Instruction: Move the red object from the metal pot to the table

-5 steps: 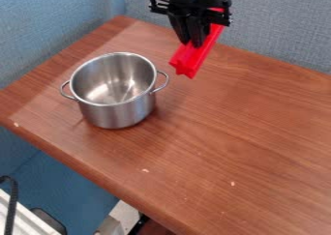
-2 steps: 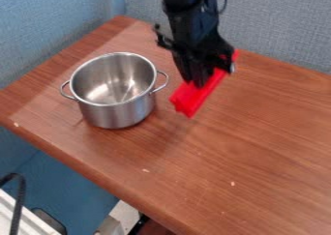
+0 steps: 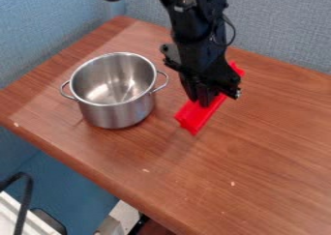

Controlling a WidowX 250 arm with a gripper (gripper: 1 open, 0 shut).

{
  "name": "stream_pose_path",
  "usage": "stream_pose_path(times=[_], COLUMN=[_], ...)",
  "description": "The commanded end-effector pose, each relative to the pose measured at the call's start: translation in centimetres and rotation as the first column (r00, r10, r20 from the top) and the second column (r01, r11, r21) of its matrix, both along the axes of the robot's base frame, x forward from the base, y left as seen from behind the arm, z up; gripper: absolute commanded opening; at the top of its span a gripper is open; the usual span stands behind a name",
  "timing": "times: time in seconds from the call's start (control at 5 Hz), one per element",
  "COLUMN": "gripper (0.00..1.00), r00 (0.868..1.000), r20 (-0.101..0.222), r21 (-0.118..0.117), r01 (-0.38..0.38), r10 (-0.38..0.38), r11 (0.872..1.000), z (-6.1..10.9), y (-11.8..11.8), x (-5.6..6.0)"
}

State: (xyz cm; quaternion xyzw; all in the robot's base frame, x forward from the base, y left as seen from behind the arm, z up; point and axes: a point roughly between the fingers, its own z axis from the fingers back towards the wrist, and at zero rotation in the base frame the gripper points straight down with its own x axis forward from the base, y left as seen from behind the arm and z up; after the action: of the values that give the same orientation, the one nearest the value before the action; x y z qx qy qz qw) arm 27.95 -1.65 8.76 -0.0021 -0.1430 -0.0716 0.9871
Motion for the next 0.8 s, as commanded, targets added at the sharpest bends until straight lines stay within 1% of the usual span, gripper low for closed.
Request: stream_pose_path(times=[0.0,0.2,0.4,0.6], gripper=[0.00,0.00,0.00,0.00], r00=[0.999,0.998,0.998,0.997], r20=[0.040,0.053,0.067,0.074], r21=[0.017,0.030,0.048,0.055], r01=[-0.008,-0.020,-0.023,-0.019], r10=[0.007,0.019,0.020,0.015], r11=[1.000,0.999,0.999,0.998], z=[0.6,0.6,0.5,0.5], y=[0.6,1.4,2.1,2.2], x=[0.5,0.8,1.0,1.1])
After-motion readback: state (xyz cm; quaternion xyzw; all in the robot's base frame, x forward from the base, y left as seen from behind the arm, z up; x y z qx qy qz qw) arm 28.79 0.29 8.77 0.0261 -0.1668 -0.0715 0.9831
